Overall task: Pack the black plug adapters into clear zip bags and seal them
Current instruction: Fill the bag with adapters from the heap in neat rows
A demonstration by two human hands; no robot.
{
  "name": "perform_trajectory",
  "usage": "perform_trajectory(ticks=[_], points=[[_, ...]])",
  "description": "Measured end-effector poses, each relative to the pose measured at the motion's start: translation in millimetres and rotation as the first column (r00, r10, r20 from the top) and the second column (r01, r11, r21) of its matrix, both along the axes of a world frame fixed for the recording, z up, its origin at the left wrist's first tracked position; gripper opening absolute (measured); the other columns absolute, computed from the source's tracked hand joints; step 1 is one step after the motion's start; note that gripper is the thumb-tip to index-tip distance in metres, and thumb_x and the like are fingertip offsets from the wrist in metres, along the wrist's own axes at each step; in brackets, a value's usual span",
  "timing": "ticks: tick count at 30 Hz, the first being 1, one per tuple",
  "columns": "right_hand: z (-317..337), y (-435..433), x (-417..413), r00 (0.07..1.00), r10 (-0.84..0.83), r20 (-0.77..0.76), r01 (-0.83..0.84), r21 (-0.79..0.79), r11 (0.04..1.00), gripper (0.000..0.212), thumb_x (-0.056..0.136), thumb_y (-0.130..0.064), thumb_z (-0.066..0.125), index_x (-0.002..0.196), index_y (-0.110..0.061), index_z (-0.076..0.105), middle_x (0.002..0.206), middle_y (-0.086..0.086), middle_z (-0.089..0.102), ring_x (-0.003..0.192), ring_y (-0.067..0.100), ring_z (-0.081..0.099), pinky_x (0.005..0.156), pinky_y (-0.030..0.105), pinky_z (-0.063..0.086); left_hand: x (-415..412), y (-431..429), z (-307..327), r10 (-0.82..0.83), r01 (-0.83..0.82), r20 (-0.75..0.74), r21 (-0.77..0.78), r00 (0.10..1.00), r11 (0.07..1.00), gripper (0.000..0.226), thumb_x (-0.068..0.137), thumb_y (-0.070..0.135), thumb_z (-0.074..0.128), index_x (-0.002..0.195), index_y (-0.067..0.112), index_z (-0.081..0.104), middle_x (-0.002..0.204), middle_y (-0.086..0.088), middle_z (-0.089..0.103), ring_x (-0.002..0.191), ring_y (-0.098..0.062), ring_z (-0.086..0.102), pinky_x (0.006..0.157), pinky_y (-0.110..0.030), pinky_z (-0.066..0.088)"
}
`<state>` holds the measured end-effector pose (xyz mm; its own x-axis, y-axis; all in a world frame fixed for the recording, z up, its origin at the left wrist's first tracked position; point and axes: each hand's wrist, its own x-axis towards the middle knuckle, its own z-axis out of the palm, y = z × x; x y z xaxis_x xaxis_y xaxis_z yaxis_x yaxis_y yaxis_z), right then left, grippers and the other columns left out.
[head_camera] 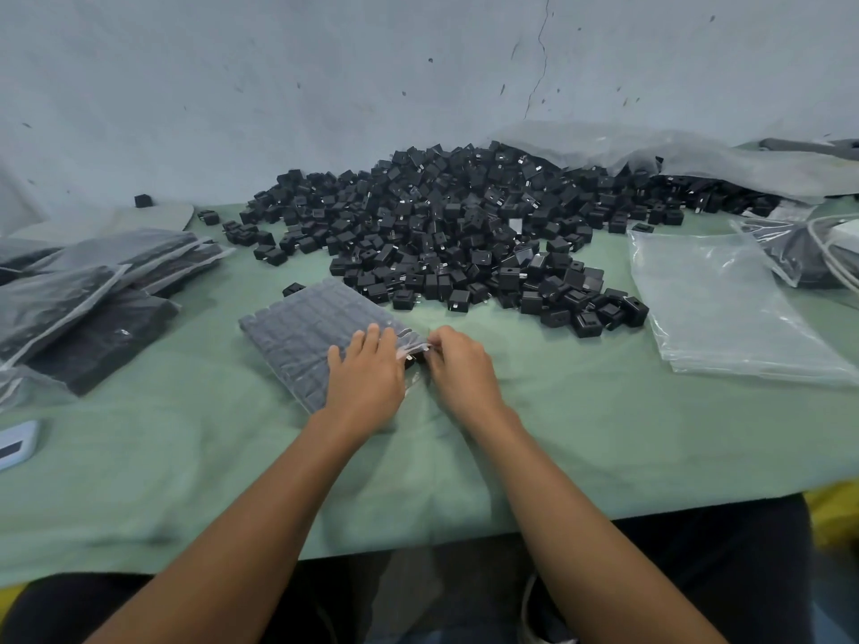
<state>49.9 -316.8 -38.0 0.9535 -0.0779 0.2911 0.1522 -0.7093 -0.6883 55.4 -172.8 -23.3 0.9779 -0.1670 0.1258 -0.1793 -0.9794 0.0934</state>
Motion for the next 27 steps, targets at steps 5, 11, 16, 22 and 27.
perform_trajectory(ticks=[5,11,16,22,27], points=[[3.8,5.2,8.6,0.997,-0.077,-0.015,0.075,-0.110,0.991,0.008,0.096,-0.023,0.053,0.099,-0.017,0.056,0.101,0.007,0.065,0.092,0.033,0.059,0.075,0.041,0.047,-1.2,2.2,1.8,-0.001,0.002,-0.011,0.008,1.000,1.000,0.053,0.107,0.036,0.023,0.156,0.016,0.019,0.165,-0.006,0.016,0.152,-0.025,0.013,0.120,-0.057,0.012],[-2.5,-0.1,8.9,0.998,-0.061,-0.020,0.060,-0.031,0.998,0.012,0.093,-0.031,0.061,0.096,-0.020,0.059,0.097,0.002,0.068,0.091,0.027,0.061,0.076,0.038,0.047,-2.6,-1.2,0.5,0.040,-0.039,0.021,-0.034,0.999,0.999,0.056,0.106,0.041,0.024,0.156,0.015,0.022,0.164,-0.008,0.019,0.151,-0.026,0.015,0.120,-0.052,0.012],[-3.5,2.8,10.9,0.996,-0.083,-0.019,0.082,-0.051,0.995,0.013,0.092,-0.031,0.061,0.089,-0.023,0.051,0.094,-0.001,0.064,0.087,0.027,0.058,0.070,0.038,0.044,-3.6,-0.3,2.6,0.087,-0.087,0.004,-0.020,0.996,0.996,0.058,0.105,0.042,0.026,0.155,0.013,0.024,0.161,-0.018,0.020,0.149,-0.033,0.015,0.121,-0.047,0.013],[-6.1,1.0,8.5,0.998,-0.052,-0.022,0.051,-0.027,0.998,0.020,0.085,-0.034,0.065,0.099,-0.027,0.054,0.094,-0.008,0.065,0.086,0.019,0.060,0.068,0.032,0.041,0.7,4.3,13.0,0.046,-0.047,0.032,0.023,0.998,0.999,0.049,0.105,0.042,0.035,0.146,0.017,0.040,0.151,-0.013,0.041,0.140,-0.030,0.035,0.112,-0.042,0.030],[-6.7,3.6,8.7,0.996,-0.086,-0.015,0.086,-0.045,0.995,0.015,0.087,-0.035,0.065,0.096,-0.027,0.056,0.093,-0.007,0.063,0.085,0.020,0.059,0.067,0.033,0.041,-0.4,20.6,13.3,-0.031,0.028,-0.067,-0.045,0.997,0.999,0.059,0.104,0.048,0.032,0.156,0.020,0.026,0.163,-0.011,0.022,0.150,-0.027,0.019,0.120,-0.039,0.016]])
